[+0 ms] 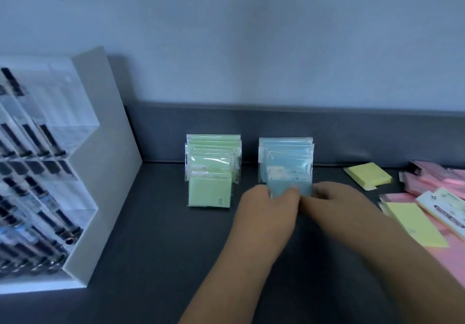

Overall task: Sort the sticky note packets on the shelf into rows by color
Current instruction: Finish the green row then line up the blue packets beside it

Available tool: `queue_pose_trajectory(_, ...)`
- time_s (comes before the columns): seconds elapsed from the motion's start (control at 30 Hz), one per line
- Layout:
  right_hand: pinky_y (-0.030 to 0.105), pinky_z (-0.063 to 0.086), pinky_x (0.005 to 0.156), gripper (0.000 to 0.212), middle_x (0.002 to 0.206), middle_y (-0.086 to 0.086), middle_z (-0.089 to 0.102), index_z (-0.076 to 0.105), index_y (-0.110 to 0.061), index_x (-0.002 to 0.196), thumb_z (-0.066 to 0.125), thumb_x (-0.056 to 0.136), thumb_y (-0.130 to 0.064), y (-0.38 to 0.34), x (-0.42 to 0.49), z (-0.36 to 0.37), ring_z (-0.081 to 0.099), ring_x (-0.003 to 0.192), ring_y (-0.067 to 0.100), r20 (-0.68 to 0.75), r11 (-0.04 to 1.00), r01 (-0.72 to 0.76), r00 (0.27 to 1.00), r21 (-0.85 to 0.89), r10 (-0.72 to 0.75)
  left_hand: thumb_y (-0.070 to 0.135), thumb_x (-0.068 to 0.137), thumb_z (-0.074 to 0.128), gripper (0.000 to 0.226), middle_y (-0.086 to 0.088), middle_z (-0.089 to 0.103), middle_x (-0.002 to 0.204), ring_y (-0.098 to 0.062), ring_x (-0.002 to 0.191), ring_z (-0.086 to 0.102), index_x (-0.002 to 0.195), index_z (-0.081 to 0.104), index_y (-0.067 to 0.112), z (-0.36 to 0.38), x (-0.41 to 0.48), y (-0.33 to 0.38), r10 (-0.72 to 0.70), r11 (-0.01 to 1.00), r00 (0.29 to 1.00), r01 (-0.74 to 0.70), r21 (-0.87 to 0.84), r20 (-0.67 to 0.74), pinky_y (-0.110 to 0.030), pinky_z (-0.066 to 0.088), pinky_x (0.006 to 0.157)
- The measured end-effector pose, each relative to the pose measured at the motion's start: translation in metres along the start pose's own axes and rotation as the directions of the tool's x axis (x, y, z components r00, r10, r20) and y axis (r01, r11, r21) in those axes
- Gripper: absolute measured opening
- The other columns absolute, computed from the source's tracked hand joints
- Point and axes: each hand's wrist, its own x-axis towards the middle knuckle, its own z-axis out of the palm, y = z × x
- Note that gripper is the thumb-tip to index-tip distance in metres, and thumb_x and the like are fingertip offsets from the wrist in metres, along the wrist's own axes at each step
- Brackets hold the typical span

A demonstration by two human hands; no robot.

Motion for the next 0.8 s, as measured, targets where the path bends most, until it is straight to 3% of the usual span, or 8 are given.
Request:
queue_pose_trajectory(0.17,0.031,0.041,0.058,0.031,0.065,-0.007,0.062,0.062,-0.023,0.070,0.063,0.088,-0.048,-0.002,-0.011,0.004,0.058,0.065,0.012,-0.078,0.999,-0.010,0.997,-0.053,0.006,0.043,0.094,0.061,0.028,0.012,0.067,0.086,0.000,0.071,0.060,0.101,0.068,0.017,-0.005,-0.006,-0.009,0.091,0.995,0.996,-0.092,0.035,0.013,-0.016,0.040,0.052)
queue_pose_trajectory(0.23,0.030,0.038,0.059,0.028,0.070,-0.010,0.059,0.058,-0.027,0.071,0.064,0.090,-0.048,0.002,-0.016,0.003,0.055,0.068,0.009,-0.116,0.998,-0.003,0.993,-0.061,-0.004,0.045,0.094,0.062,0.025,0.016,0.069,0.096,0.007,0.081,0.063,0.108,0.069,0.025,-0.004,-0.012,-0.010,0.119,0.992,0.993,-0.120,0.046,0.010,-0.009,0.042,0.056)
queue_pose_trajectory(0.3,0.031,0.044,0.076,0.019,0.102,-0.012,0.067,0.066,-0.034,0.102,0.065,0.091,-0.050,0.007,-0.023,-0.001,0.061,0.097,0.011,-0.158,0.997,-0.016,0.987,-0.076,0.004,0.048,0.094,0.062,0.023,0.025,0.060,0.105,0.016,0.088,0.057,0.112,0.065,0.034,-0.004,-0.020,-0.009,0.189,0.980,0.982,-0.190,0.067,0.019,-0.002,0.039,0.064)
queue_pose_trajectory(0.37,0.033,0.041,0.098,0.053,0.141,-0.008,0.060,0.058,-0.030,0.140,0.064,0.092,-0.052,0.015,-0.030,-0.008,0.053,0.130,0.014,-0.214,0.994,-0.012,0.977,-0.105,-0.011,0.051,0.096,0.059,0.041,0.030,0.049,0.126,0.015,0.111,0.045,0.133,0.056,0.036,-0.001,-0.024,-0.010,0.326,0.935,0.944,-0.328,0.132,0.039,-0.008,0.037,0.092)
queue_pose_trajectory(0.47,0.034,0.036,0.105,0.063,0.153,-0.006,0.050,0.049,-0.028,0.150,0.060,0.093,-0.054,0.031,-0.037,-0.022,0.045,0.140,0.017,-0.300,0.989,0.015,0.952,-0.148,-0.059,0.055,0.098,0.052,0.049,0.024,0.040,0.150,0.006,0.140,0.031,0.143,0.051,0.034,0.008,-0.028,-0.011,0.500,0.812,0.862,-0.501,0.298,0.085,-0.015,0.024,0.109)
queue_pose_trajectory(0.6,0.034,0.037,0.096,0.064,0.146,-0.001,0.055,0.052,-0.025,0.146,0.055,0.091,-0.058,0.065,-0.044,-0.041,0.049,0.133,0.021,-0.363,0.975,-0.027,0.930,-0.222,-0.057,0.059,0.100,0.044,0.050,0.009,0.050,0.144,-0.011,0.140,0.035,0.130,0.058,0.022,0.032,-0.037,-0.013,0.608,0.545,0.760,-0.611,0.574,0.230,-0.023,0.031,0.108)
queue_pose_trajectory(0.67,0.035,0.037,0.096,0.058,0.145,0.000,0.056,0.054,-0.023,0.142,0.056,0.093,-0.055,0.086,-0.047,-0.052,0.049,0.133,0.022,-0.373,0.968,-0.039,0.926,-0.247,-0.058,0.059,0.100,0.044,0.050,0.007,0.049,0.143,-0.012,0.139,0.035,0.130,0.057,0.021,0.051,-0.042,-0.012,0.578,0.534,0.767,-0.613,0.582,0.278,-0.027,0.033,0.111)
queue_pose_trajectory(0.8,0.037,0.040,0.103,0.059,0.150,-0.001,0.052,0.050,-0.025,0.148,0.061,0.095,-0.048,0.131,-0.055,-0.084,0.048,0.135,0.022,-0.380,0.967,-0.042,0.923,-0.250,-0.058,0.061,0.101,0.041,0.056,0.006,0.044,0.151,-0.013,0.146,0.028,0.138,0.053,0.021,0.093,-0.054,-0.009,0.550,0.519,0.769,-0.620,0.588,0.324,-0.024,0.020,0.119)
